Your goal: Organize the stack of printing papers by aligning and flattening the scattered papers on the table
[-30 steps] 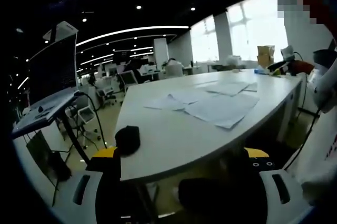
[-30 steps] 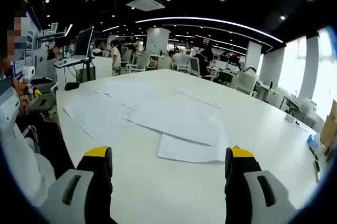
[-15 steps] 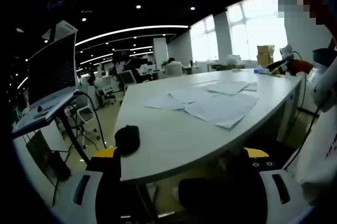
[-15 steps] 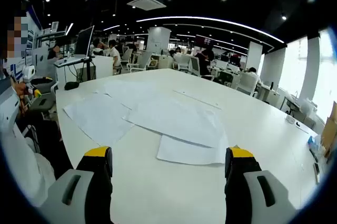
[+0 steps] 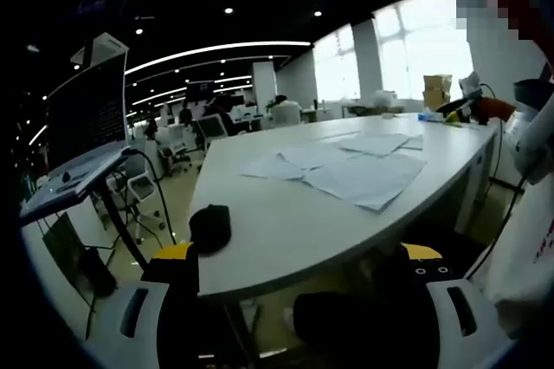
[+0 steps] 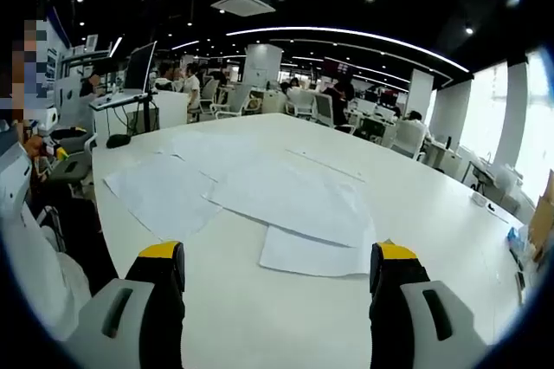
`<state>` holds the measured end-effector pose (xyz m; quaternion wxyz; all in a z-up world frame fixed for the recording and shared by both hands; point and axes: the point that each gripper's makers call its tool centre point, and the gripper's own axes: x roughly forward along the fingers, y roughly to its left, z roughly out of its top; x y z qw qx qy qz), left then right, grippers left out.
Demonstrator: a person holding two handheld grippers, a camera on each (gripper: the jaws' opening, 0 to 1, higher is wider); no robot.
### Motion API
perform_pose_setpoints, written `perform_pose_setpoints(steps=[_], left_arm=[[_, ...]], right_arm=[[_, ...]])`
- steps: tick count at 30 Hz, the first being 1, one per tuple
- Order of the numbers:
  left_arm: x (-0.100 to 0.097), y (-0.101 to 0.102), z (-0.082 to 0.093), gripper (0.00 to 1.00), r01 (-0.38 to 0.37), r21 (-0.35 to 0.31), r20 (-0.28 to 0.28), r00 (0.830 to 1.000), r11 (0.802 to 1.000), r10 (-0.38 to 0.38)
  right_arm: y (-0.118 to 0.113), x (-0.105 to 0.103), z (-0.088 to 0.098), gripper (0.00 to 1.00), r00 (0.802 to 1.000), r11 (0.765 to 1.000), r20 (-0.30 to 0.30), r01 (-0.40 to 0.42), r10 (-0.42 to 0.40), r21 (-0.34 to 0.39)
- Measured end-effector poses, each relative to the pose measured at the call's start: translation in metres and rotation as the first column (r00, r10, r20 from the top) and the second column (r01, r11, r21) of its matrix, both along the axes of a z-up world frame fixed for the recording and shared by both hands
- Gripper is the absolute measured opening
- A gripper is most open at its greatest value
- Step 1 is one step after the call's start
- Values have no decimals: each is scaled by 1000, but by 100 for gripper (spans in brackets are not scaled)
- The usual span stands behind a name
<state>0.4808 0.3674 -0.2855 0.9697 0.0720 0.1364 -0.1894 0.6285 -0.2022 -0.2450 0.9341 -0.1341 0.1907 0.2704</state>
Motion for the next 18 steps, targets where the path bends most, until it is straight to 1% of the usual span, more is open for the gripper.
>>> perform_pose_setpoints(steps=[18], left_arm=[[-2, -1, -2, 96, -6, -5, 0, 1000, 1000, 6]], right_arm=[[8, 3, 1, 83, 1000, 1000, 0, -18, 18, -1]])
